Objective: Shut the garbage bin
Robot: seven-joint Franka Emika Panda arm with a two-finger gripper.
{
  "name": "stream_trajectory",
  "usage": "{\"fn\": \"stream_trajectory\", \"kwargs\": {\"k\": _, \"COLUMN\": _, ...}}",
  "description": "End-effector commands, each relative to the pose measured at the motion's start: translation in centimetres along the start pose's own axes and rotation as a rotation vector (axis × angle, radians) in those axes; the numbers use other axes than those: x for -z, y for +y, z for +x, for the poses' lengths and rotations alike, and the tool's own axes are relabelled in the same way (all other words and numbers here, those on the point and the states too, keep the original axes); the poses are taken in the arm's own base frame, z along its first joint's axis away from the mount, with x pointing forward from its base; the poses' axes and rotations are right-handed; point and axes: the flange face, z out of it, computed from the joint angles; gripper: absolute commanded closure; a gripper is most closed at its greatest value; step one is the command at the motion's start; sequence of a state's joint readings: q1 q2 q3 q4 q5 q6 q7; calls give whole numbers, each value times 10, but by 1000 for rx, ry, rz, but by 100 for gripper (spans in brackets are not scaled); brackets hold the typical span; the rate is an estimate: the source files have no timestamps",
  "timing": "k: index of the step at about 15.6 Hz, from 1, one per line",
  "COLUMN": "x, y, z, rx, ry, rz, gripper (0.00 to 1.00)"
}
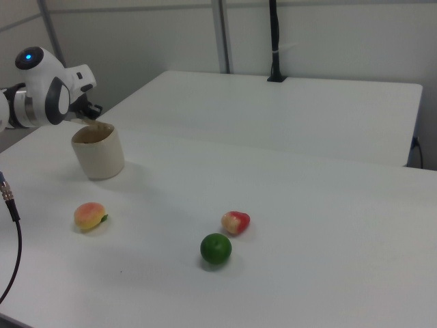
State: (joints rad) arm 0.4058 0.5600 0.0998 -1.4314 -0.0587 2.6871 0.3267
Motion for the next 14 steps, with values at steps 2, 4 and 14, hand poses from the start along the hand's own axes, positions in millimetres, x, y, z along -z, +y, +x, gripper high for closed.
{"fn": "stream_trajectory", "kwargs": {"k": 2, "x": 17, "y": -9, "z": -15, "rx": -3, "ry": -75, "rz": -16, "gripper": 97}}
{"fn": "stream_trajectory", "kwargs": {"k": 4, "x": 14, "y": -9, "z": -22, "rx": 0, "ry": -103, "rz": -25, "gripper": 97}}
{"fn": "stream_trajectory", "kwargs": {"k": 14, "x": -5, "y": -2, "z": -48, "rx": 3, "ry": -207, "rz": -58, "gripper": 98}}
